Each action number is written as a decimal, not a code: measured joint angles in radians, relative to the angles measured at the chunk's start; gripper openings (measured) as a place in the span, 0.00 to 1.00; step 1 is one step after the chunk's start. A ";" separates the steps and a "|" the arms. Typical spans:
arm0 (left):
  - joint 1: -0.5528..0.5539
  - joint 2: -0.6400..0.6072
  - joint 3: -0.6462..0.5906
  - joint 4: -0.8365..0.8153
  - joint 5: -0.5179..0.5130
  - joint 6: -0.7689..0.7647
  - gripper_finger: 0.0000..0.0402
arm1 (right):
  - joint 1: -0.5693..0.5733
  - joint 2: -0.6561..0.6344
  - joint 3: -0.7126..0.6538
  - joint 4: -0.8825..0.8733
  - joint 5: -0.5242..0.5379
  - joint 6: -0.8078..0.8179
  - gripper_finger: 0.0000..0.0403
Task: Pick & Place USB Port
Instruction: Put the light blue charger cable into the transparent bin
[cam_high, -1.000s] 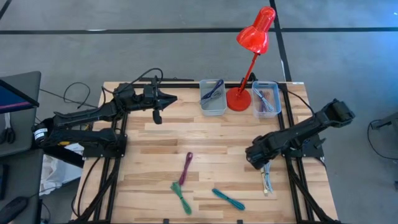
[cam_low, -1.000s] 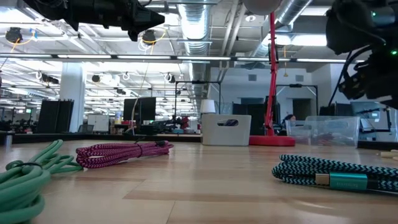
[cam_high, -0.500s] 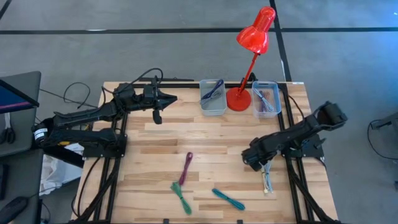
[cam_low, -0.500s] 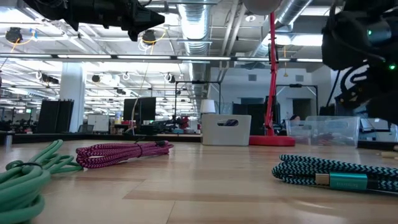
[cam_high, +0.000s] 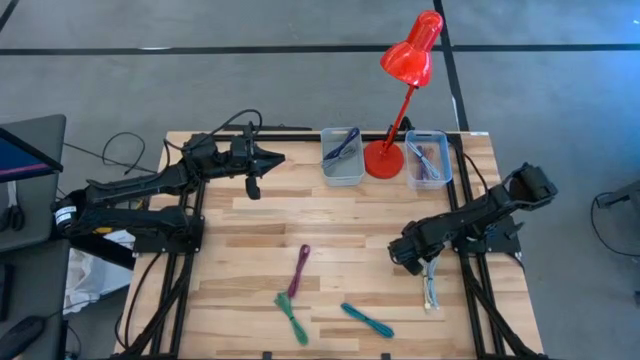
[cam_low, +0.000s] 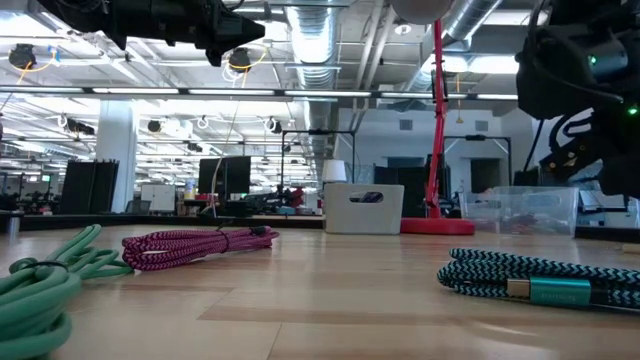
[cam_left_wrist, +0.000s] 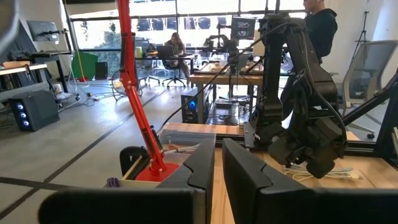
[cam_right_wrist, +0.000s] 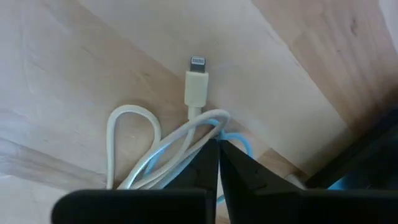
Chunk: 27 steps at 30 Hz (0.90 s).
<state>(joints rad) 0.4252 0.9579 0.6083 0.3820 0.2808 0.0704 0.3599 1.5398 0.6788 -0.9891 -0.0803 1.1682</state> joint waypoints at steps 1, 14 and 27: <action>0.000 0.000 0.000 0.000 0.000 0.000 0.08 | 0.000 0.000 0.000 -0.003 -0.001 0.000 0.02; 0.000 0.000 0.000 0.000 0.000 0.000 0.08 | 0.000 -0.134 0.034 -0.111 0.020 -0.017 0.00; 0.000 0.000 0.000 0.000 0.000 0.000 0.08 | 0.000 -0.164 0.034 -0.200 -0.028 -0.008 0.11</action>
<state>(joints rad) 0.4248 0.9577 0.6083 0.3824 0.2806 0.0704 0.3599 1.3754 0.7124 -1.1890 -0.1085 1.1603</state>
